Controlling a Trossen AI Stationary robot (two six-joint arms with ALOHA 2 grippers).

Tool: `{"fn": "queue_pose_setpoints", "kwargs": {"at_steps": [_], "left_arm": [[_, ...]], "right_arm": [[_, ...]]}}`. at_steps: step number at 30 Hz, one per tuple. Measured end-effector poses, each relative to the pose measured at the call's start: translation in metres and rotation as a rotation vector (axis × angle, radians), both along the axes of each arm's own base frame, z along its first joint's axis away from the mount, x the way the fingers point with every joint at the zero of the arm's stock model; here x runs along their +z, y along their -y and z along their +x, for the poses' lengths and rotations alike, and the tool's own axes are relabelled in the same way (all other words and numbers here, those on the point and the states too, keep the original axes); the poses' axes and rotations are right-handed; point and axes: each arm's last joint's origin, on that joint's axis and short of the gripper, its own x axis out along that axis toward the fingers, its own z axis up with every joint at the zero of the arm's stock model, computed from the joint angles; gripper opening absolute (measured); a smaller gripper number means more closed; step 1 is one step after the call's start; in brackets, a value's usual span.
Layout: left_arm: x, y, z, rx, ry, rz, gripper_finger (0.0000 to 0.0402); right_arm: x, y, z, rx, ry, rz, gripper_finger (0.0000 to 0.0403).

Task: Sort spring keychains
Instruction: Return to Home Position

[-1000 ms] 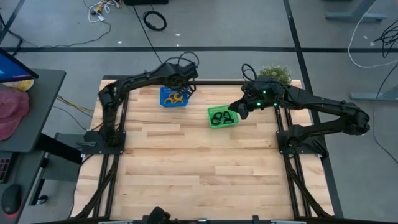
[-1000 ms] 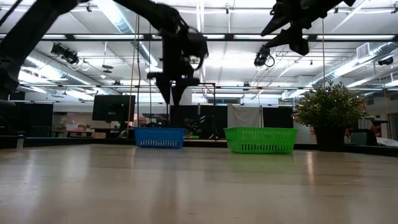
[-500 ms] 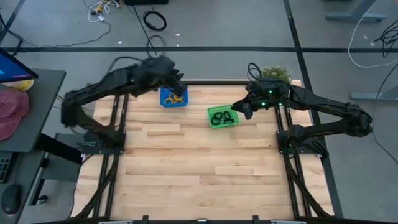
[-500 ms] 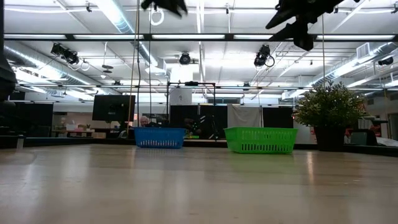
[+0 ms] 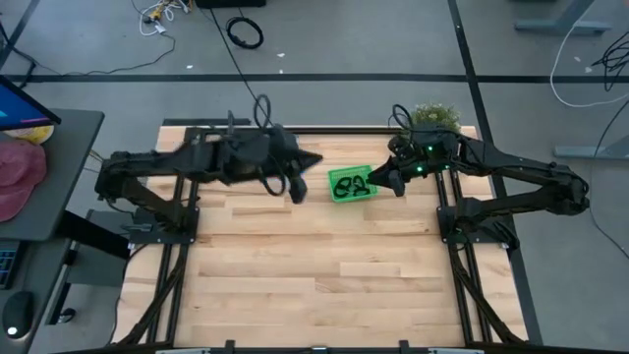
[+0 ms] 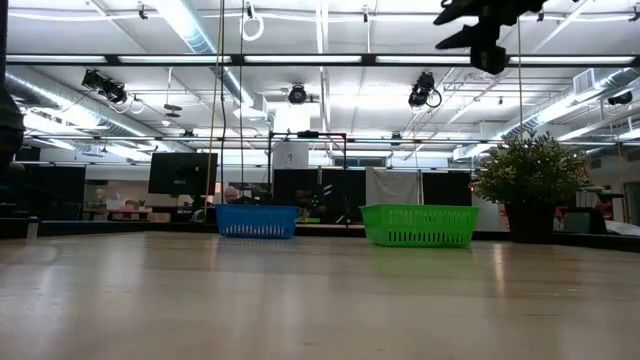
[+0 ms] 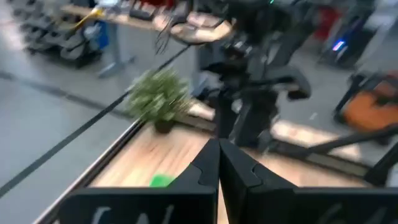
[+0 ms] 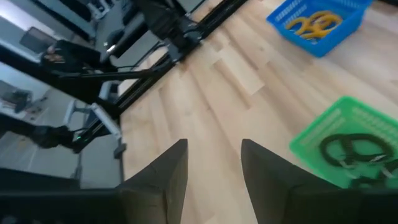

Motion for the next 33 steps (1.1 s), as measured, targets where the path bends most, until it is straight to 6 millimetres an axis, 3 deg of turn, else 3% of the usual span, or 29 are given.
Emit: {"fn": "queue_pose_setpoints", "kwargs": {"at_steps": [5, 8, 14, 22, 33], "left_arm": [[-0.040, 0.006, 0.018, -0.082, 0.130, -0.069, 0.0005], [-0.048, 0.009, 0.019, -0.122, 0.240, -0.105, 0.0004], [-0.044, 0.012, 0.001, -0.178, 0.346, -0.108, 0.0004], [-0.040, 0.020, -0.028, -0.304, 0.428, -0.163, 0.0002], [-0.083, 0.023, -0.051, -0.360, 0.443, -0.270, 0.0002]], "right_arm": [[0.005, -0.017, -0.002, 0.051, 0.021, 0.047, 0.0150], [0.010, -0.029, -0.004, 0.087, 0.055, 0.074, 0.0150], [0.023, -0.054, -0.019, 0.203, 0.132, 0.092, 0.0150], [0.036, -0.066, -0.051, 0.222, 0.222, 0.015, 0.0150], [0.029, -0.069, -0.095, 0.165, 0.118, -0.055, 0.0130]]}}
